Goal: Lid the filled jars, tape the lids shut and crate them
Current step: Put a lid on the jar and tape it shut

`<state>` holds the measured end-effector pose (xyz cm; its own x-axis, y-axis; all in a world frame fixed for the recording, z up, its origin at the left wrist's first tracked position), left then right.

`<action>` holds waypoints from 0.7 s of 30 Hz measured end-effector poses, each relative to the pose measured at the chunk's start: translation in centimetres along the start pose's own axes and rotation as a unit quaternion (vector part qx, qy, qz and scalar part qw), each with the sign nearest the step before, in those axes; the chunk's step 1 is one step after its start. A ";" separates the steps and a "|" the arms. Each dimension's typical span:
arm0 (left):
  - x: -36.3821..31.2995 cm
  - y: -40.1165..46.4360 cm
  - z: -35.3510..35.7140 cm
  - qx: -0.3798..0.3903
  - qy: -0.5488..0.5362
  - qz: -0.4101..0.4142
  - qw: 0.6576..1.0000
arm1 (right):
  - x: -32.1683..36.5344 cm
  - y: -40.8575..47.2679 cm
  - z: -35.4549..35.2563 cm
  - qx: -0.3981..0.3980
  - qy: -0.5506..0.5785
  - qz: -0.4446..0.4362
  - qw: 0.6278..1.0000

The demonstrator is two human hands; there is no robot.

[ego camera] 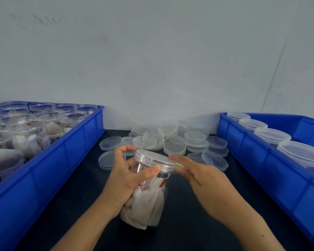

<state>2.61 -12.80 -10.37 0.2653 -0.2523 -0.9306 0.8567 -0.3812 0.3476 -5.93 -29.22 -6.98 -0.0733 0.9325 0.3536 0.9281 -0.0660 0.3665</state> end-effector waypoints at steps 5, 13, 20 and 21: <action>0.1 -0.5 0.3 0.012 0.020 -0.010 1.000 | 0.8 -0.3 1.1 -0.046 -0.025 0.008 0.999; -1.1 -2.3 1.4 -0.101 0.303 0.104 0.942 | 1.9 -0.7 1.4 -0.112 -0.026 0.042 0.992; -1.0 -1.7 0.7 -0.090 0.339 0.067 0.934 | 4.0 -1.7 2.4 -0.189 -0.091 0.018 0.978; -1.1 -1.5 0.5 -0.087 0.328 0.060 0.939 | 3.9 -1.7 2.3 -0.179 -0.084 0.024 0.980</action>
<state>0.78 -12.43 -9.78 0.5318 0.3401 -0.7756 0.8469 -0.2197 0.4843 -6.93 -24.66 -8.24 0.0561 0.9686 0.2424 0.7396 -0.2034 0.6415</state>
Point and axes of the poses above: each hand's wrist, its own y-axis towards the middle knuckle, its own z-axis out of the palm, x = y × z, the point moved 4 cm from there along y, towards the middle knuckle, and after that the axes turned 5 degrees about z, right-handed, at the moved point
